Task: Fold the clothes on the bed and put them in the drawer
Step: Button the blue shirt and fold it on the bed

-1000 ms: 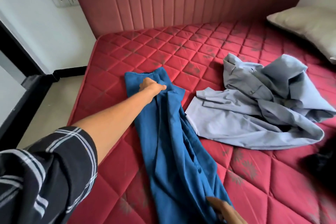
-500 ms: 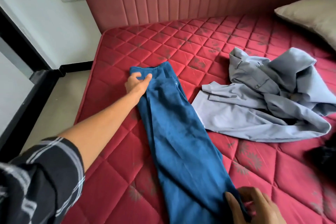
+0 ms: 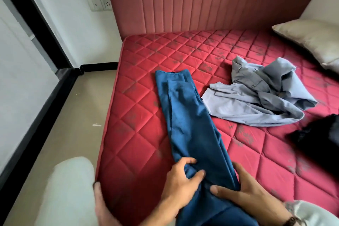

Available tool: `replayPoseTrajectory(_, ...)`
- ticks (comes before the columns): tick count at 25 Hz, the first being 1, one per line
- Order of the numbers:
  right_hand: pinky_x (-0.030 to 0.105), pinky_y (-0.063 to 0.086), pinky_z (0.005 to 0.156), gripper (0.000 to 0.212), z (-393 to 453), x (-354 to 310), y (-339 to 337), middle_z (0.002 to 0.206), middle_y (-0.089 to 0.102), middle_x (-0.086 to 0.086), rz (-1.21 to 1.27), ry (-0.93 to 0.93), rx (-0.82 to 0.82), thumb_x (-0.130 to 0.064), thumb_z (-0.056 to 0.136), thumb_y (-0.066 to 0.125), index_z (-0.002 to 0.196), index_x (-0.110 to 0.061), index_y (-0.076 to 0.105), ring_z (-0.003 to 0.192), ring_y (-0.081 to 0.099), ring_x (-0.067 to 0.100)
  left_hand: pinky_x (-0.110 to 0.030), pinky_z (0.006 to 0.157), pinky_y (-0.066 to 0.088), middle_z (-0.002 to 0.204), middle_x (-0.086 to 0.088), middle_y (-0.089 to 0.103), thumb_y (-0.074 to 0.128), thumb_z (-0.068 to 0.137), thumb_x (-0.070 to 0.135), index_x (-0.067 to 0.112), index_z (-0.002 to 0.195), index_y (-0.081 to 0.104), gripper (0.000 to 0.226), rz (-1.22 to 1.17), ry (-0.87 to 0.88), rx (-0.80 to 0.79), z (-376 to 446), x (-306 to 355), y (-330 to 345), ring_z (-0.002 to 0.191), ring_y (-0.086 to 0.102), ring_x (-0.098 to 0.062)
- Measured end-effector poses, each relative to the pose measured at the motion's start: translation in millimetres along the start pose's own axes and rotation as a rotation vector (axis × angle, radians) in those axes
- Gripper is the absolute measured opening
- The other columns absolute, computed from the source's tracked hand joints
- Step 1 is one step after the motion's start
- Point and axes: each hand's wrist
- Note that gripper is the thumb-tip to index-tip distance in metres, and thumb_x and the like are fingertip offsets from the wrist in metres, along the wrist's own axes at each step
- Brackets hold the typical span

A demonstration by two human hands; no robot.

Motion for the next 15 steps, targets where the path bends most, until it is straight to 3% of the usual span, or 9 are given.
replayPoseTrajectory(2, 0.005, 0.05, 0.075, 0.087, -19, 8, 11, 0.091, 0.075, -0.029, 0.071, -0.005, -0.069, -0.039, 0.03, 0.106, 0.109, -0.044, 0.071, 0.084, 0.07, -0.012, -0.015, 0.108, 0.039, 0.108, 0.029, 0.069, 0.078, 0.072, 0.06, 0.046, 0.107, 0.069, 0.039, 0.048, 0.02, -0.01, -34, -6, -35, 0.104, 0.059, 0.018)
replayPoseTrajectory(3, 0.005, 0.049, 0.067, 0.072, -28, 21, 19, 0.068, 0.074, -0.02, 0.142, -0.004, -0.112, -0.018, 0.018, 0.106, 0.079, -0.041, 0.077, 0.062, 0.067, -0.011, -0.009, 0.11, 0.031, 0.108, 0.032, 0.066, 0.076, 0.077, 0.061, 0.047, 0.114, 0.068, 0.04, 0.102, 0.015, -0.081, -59, -6, -56, 0.104, 0.056, 0.021)
replayPoseTrajectory(4, 0.008, 0.051, 0.067, 0.054, -34, 42, 21, 0.054, 0.068, -0.014, 0.112, -0.057, -0.173, 0.005, 0.03, 0.099, 0.061, -0.032, 0.076, 0.047, 0.063, -0.008, -0.003, 0.109, 0.023, 0.112, 0.033, 0.064, 0.071, 0.085, 0.062, 0.049, 0.123, 0.064, 0.041, 0.175, -0.013, -0.189, -80, -11, -73, 0.109, 0.054, 0.021)
replayPoseTrajectory(5, 0.014, 0.053, 0.08, 0.046, -32, 54, 24, 0.047, 0.064, -0.015, 0.049, -0.035, -0.221, 0.013, 0.063, 0.087, 0.06, -0.031, 0.075, 0.042, 0.06, -0.007, -0.004, 0.11, 0.025, 0.118, 0.031, 0.064, 0.065, 0.089, 0.064, 0.049, 0.13, 0.059, 0.045, 0.236, -0.049, -0.285, -97, -12, -88, 0.118, 0.055, 0.015)
replayPoseTrajectory(7, 0.024, 0.05, 0.098, 0.04, -33, 55, 23, 0.046, 0.063, -0.012, -0.249, 0.132, -0.161, -0.004, 0.094, 0.07, 0.061, -0.025, 0.078, 0.04, 0.058, -0.007, -0.019, 0.12, 0.019, 0.115, 0.029, 0.069, 0.054, 0.087, 0.077, 0.052, 0.133, 0.055, 0.053, 0.443, -0.094, -0.377, -106, -20, -103, 0.116, 0.06, 0.012)
replayPoseTrajectory(8, 0.02, 0.053, 0.084, 0.014, -21, 38, 23, 0.051, 0.067, -0.007, -0.295, 0.143, 0.067, -0.024, 0.088, 0.081, 0.074, -0.026, 0.079, 0.043, 0.059, -0.005, -0.036, 0.126, 0.004, 0.108, 0.028, 0.071, 0.05, 0.083, 0.084, 0.054, 0.131, 0.055, 0.057, 0.55, -0.114, -0.362, -100, -20, -108, 0.108, 0.064, 0.011)
replayPoseTrajectory(9, 0.019, 0.053, 0.069, 0.019, -10, 20, 25, 0.059, 0.07, -0.005, -0.321, 0.036, 0.207, -0.042, 0.078, 0.087, 0.085, -0.026, 0.077, 0.049, 0.062, -0.003, -0.044, 0.125, 0.002, 0.105, 0.025, 0.073, 0.049, 0.08, 0.087, 0.053, 0.13, 0.055, 0.06, 0.629, -0.141, -0.308, -88, -18, -112, 0.104, 0.067, 0.006)
replayPoseTrajectory(12, 0.037, 0.059, 0.061, 0.042, 54, -48, 33, 0.071, 0.074, 0.005, -0.197, -0.195, 0.334, -0.052, 0.076, 0.085, 0.09, -0.014, 0.075, 0.06, 0.069, 0.013, -0.034, 0.103, 0.044, 0.096, 0.015, 0.073, 0.062, 0.085, 0.073, 0.038, 0.129, 0.062, 0.057, 0.535, -0.008, -0.059, -29, -3, -123, 0.104, 0.069, -0.011)
replayPoseTrajectory(15, 0.042, 0.053, 0.057, 0.052, 157, -83, 27, 0.056, 0.058, 0.007, -0.124, -0.062, 0.504, -0.055, 0.078, 0.081, 0.06, -0.011, 0.058, 0.051, 0.055, 0.019, -0.028, 0.089, 0.05, 0.086, 0.017, 0.071, 0.069, 0.089, 0.057, 0.03, 0.125, 0.067, 0.045, 0.317, 0.075, 0.054, 44, 15, -122, 0.097, 0.07, -0.012)
Point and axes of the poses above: each hand's wrist, its own z-axis towards the middle knuckle, its own y-axis out of the palm, x = y × z
